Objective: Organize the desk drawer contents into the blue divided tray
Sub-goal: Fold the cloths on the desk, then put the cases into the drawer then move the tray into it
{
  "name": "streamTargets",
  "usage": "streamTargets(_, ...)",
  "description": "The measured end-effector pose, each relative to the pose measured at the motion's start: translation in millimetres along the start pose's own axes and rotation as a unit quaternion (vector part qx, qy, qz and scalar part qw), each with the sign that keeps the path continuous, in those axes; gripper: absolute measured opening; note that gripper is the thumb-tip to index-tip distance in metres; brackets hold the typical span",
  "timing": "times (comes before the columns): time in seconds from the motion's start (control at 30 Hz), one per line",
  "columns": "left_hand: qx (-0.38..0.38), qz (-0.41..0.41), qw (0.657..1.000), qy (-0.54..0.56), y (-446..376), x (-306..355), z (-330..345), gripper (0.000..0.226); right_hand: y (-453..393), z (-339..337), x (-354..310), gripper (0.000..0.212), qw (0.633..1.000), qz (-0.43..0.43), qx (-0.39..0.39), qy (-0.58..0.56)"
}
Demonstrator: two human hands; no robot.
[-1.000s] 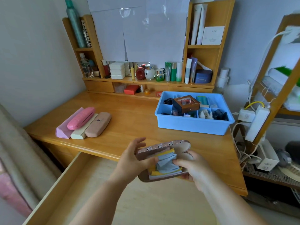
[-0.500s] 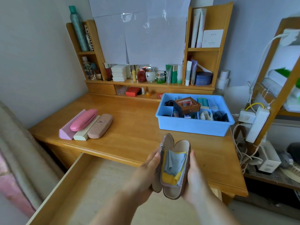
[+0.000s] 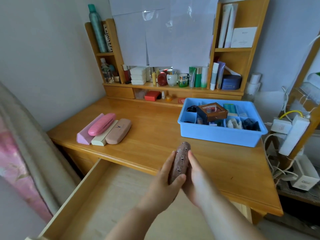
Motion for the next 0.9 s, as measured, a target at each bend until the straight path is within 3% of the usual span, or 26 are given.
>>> streamTargets(0.1,0.047,0.032,0.997,-0.047,-7,5,-57,0.058,-5,20,-41,0.073,0.982,-0.066,-0.029,0.176)
streamTargets(0.17,0.025,0.045,0.996,-0.078,-12,6,-81,0.06,-8,33,-58,0.077,0.955,-0.088,-0.055,0.278)
streamTargets(0.23,-0.032,0.056,0.991,-0.113,-19,5,-91,0.063,-13,44,-64,0.066,0.904,-0.107,-0.066,0.409)
streamTargets(0.3,-0.062,0.054,0.987,-0.135,-23,-5,-102,0.062,-24,59,-65,0.056,0.827,-0.149,-0.051,0.54)
streamTargets(0.37,-0.069,0.059,0.981,-0.172,-25,-13,-106,0.06,-28,58,-70,0.052,0.797,-0.194,-0.011,0.572)
streamTargets(0.43,-0.012,0.054,0.97,-0.236,-25,-31,-131,0.059,-40,53,-66,0.049,0.829,-0.204,0.008,0.521)
streamTargets(0.53,0.158,0.018,0.953,-0.257,-25,-56,-195,0.046,-60,28,-56,0.051,0.892,-0.193,0.05,0.405)
streamTargets(0.6,0.207,0.002,0.937,-0.28,-35,-73,-225,0.043,-69,11,-50,0.058,0.92,-0.186,0.07,0.339)
streamTargets(0.77,0.177,-0.081,0.917,-0.349,-98,-121,-242,0.067,-75,-6,-44,0.057,0.905,-0.209,0.103,0.356)
streamTargets(0.9,0.143,-0.103,0.848,-0.501,-139,-140,-237,0.07,-74,2,-45,0.056,0.887,-0.236,0.092,0.386)
Point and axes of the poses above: each hand's wrist, its own y-axis away from the middle knuckle, its own z-axis out of the palm, x = y × z, the point moved 10 cm from there along -y, towards the middle knuckle, and after that the axes turned 9 degrees about z, right-handed, at the moved point
